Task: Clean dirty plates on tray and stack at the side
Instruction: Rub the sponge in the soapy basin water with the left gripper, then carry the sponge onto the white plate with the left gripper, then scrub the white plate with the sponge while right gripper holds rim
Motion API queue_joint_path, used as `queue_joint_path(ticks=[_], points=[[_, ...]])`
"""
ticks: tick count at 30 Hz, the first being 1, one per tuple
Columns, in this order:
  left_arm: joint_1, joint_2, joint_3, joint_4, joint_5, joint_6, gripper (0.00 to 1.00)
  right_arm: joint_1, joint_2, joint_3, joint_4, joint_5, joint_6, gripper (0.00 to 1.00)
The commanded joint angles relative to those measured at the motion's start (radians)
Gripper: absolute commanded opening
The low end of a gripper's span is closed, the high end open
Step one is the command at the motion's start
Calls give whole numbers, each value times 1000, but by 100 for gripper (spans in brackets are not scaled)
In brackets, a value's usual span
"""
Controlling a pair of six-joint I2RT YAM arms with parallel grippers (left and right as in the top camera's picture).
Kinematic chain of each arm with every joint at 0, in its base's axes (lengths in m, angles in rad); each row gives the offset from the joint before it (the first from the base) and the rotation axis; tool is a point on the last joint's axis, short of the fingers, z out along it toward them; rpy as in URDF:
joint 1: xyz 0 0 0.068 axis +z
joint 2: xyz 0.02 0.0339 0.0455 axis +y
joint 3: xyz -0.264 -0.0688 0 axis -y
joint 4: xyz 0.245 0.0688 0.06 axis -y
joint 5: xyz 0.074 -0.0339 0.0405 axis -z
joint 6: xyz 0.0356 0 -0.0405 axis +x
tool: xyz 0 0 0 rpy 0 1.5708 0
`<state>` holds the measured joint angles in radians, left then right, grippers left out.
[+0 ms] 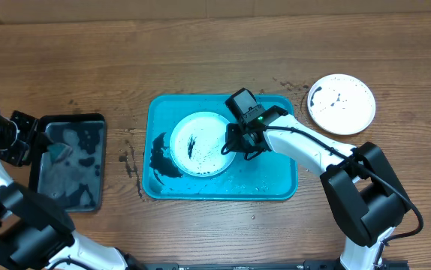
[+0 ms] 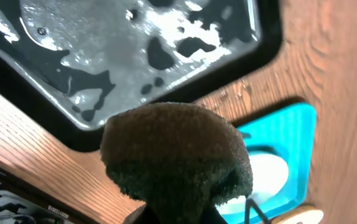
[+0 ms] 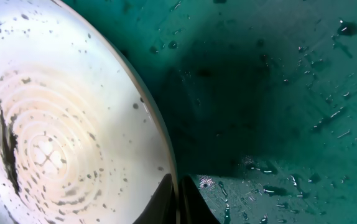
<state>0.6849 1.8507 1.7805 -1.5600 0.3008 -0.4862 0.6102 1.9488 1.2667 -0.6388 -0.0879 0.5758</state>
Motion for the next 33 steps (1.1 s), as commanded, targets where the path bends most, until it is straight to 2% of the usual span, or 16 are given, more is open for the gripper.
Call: queue_joint_path(ticks=[1,7,10,14,16,19,22,26,33], points=[[-56,-94,31,-21,39,70,4,-1,-2,-4,6,16,1,4],[-212,-150,27,-74,40,155,4,-1,-2,-4,10,16,1,4],[-372,-150,8,-72,39,174,4,-1,-2,-4,21,-11,-13,4],[-568,-150,-49,56,26,163,4,0,-2,-4,24,-89,-87,4],[-684,-146,-112,160,19,114,4,0,-2,-4,16,-94,-87,4],[-847,-117,-222,320,-71,-23,4,2,-2,-4,12,-117,-113,4],[-928,-85,-296,421,-106,-114,4,3,-2,-4,2,-116,-111,4],[-1005,-12,-355,572,-101,-125,4,3,-2,-4,-5,-116,-105,4],[-1045,166,-355,601,-98,-173,4,3,-2,-4,0,-104,-105,4]])
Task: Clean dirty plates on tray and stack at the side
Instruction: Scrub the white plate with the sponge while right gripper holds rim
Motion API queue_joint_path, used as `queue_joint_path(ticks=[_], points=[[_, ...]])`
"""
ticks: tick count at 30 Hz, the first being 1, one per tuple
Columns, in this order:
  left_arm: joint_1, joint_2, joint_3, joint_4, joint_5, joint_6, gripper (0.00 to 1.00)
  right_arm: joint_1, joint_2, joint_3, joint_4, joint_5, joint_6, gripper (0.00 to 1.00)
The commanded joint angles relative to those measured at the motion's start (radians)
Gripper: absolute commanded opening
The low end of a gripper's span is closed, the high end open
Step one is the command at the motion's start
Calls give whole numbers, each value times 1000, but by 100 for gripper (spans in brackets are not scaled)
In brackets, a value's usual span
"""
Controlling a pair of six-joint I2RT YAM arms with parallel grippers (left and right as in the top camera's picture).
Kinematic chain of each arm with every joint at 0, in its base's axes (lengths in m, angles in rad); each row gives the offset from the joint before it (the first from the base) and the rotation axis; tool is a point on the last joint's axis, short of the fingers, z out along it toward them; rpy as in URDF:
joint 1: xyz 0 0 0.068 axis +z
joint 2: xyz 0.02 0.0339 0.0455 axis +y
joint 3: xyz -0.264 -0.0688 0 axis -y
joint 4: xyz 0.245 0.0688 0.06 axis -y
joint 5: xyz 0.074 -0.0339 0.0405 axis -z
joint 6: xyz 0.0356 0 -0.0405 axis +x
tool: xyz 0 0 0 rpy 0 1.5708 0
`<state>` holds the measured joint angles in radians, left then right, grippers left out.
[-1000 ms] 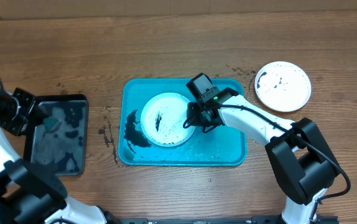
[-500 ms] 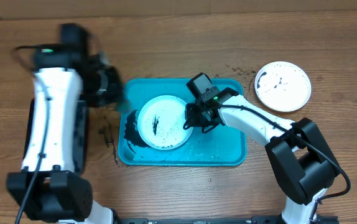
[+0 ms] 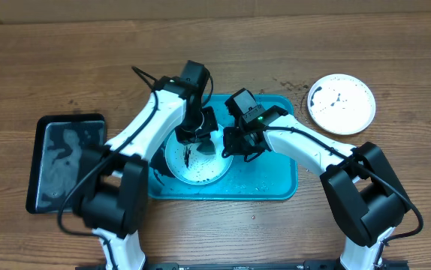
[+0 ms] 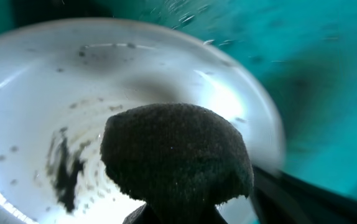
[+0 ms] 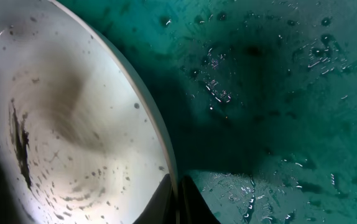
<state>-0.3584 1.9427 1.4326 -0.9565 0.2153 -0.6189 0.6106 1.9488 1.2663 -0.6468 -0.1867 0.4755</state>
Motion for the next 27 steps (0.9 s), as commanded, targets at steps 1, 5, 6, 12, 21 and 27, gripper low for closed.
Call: queue_joint_path(ticks=[1,5,6,12,21,27], points=[[-1,109,-7,-16,-12,-40,4,3,-2,-3,8,-5,-4,4],[-1,174,-7,-40,-33,-39,5,3,-2,-3,10,6,-4,4],[0,179,-7,-41,-41,-39,7,3,-2,-3,10,6,-4,4],[23,183,-5,-42,-39,-30,17,3,-2,-3,10,6,-4,4],[88,183,0,-121,-34,114,50,3,-2,-3,14,6,-4,4],[105,183,106,-249,-24,133,45,3,-2,-3,17,6,-4,4]])
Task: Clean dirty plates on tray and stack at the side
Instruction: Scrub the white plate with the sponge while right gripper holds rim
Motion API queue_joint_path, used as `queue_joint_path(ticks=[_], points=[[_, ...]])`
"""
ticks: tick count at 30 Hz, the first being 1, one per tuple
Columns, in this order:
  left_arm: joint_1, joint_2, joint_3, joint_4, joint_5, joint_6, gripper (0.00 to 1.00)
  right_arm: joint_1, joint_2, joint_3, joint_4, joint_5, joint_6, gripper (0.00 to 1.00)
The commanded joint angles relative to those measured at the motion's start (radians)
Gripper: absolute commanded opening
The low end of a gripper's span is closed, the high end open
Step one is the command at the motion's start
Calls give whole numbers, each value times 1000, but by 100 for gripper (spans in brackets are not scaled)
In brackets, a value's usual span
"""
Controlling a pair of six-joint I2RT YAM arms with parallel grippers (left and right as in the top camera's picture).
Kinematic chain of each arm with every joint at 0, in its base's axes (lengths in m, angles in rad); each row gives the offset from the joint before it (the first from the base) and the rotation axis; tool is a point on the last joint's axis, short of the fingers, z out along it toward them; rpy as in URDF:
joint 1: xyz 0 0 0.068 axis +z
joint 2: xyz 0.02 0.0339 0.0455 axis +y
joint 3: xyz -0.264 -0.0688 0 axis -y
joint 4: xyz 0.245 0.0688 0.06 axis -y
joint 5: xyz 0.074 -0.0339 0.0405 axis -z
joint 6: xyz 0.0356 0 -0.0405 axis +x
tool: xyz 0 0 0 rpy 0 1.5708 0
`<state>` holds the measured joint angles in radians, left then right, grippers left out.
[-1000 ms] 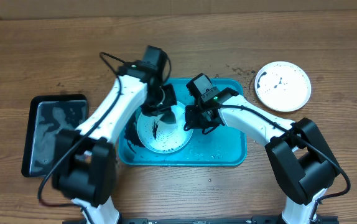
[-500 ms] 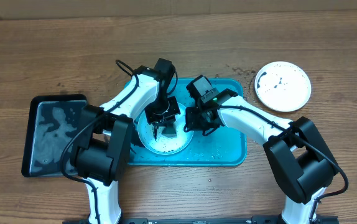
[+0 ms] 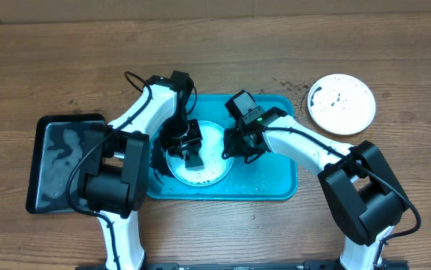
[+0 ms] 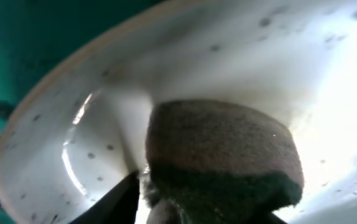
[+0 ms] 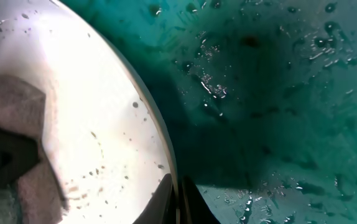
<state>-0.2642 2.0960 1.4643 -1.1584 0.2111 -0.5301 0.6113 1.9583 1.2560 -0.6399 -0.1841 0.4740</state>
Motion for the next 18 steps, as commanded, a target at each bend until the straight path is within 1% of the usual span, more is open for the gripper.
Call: queue_joint_path(ticks=[1,4,7,8,12,14,15,16,17,18], points=[[10,30,100,-66,-7,63,46,2,-11,7,10,3,-3,4],[10,30,159,-108,63,124,52,2,-11,7,10,3,-3,4],[8,30,163,-110,113,156,53,2,-11,7,10,3,-3,4],[8,30,159,-110,117,161,52,2,-11,7,10,3,-3,4],[8,30,118,-101,95,159,43,2,-11,7,7,3,-3,4],[8,30,80,-79,71,149,42,2,-11,7,7,3,-3,4],[8,30,70,-71,71,149,40,2,-11,7,7,3,-3,4],[8,30,57,-64,71,149,32,2,-11,7,7,3,-3,4],[8,30,53,-64,71,149,20,2,-11,7,7,3,-3,4],[8,30,52,-64,71,149,14,2,-11,7,8,4,-3,4]])
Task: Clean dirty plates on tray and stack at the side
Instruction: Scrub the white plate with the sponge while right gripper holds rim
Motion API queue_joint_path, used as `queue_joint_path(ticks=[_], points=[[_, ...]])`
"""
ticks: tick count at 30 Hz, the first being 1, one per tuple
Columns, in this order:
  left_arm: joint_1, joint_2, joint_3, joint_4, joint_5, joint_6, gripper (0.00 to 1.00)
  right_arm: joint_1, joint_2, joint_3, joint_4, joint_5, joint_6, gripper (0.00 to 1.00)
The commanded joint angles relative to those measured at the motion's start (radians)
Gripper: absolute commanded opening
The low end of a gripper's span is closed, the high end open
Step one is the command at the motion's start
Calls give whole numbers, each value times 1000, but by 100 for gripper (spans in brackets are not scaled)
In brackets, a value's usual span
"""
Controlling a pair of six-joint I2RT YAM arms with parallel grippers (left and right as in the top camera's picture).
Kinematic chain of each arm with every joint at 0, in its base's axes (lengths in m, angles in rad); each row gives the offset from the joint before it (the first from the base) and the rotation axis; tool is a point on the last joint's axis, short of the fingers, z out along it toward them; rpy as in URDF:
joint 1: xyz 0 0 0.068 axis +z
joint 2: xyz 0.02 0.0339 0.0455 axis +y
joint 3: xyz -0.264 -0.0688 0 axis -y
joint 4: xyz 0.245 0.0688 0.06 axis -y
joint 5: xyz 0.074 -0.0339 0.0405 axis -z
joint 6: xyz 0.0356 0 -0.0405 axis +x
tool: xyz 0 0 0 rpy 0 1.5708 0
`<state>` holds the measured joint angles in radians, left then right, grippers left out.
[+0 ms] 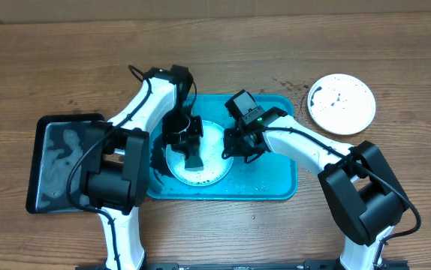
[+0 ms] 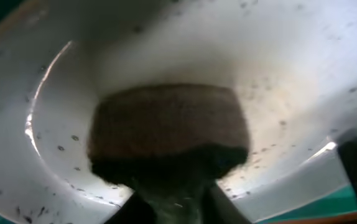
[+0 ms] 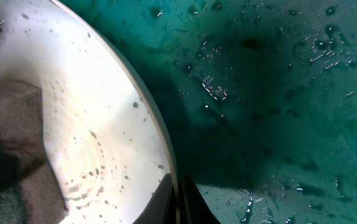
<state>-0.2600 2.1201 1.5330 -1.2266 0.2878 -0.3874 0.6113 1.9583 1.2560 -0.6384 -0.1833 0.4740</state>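
Observation:
A white plate (image 1: pixel 209 154) with dark specks lies in the wet teal tray (image 1: pixel 275 180). My left gripper (image 2: pixel 169 208) is shut on a dark sponge (image 2: pixel 166 127) pressed onto the plate's face; the sponge (image 1: pixel 194 160) sits left of the plate's middle. My right gripper (image 3: pixel 177 199) is shut on the plate's right rim (image 3: pixel 160 143), one finger inside and one outside. A second dirty white plate (image 1: pixel 341 103) rests on the table at the right, off the tray.
A black tray (image 1: pixel 64 161) with water stands at the left edge of the wooden table (image 1: pixel 396 45). Dark smears mark the teal tray's left side (image 1: pixel 158 154). Water drops cover the tray floor (image 3: pixel 278 93).
The sponge has shifted slightly on the plate, now nearer its lower middle. The right gripper has not moved from the rim.
The left gripper first held the sponge over the black tray while the right gripper pinched the streaked plate's rim. Then the sponge was above the plate, then pressed on it. The dark streak at the plate's middle is gone; only specks show.

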Motion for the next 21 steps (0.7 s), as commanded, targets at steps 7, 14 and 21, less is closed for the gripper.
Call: queue_joint_path(ticks=[7,14,21], points=[[3,6,22,-13,82,13,4,2,-11,7,6,3,-3,4],[5,6,71,25,174,54,4,2,-11,7,6,3,-3,4],[5,6,-53,115,35,-10,4,2,-11,7,5,3,-3,4]])
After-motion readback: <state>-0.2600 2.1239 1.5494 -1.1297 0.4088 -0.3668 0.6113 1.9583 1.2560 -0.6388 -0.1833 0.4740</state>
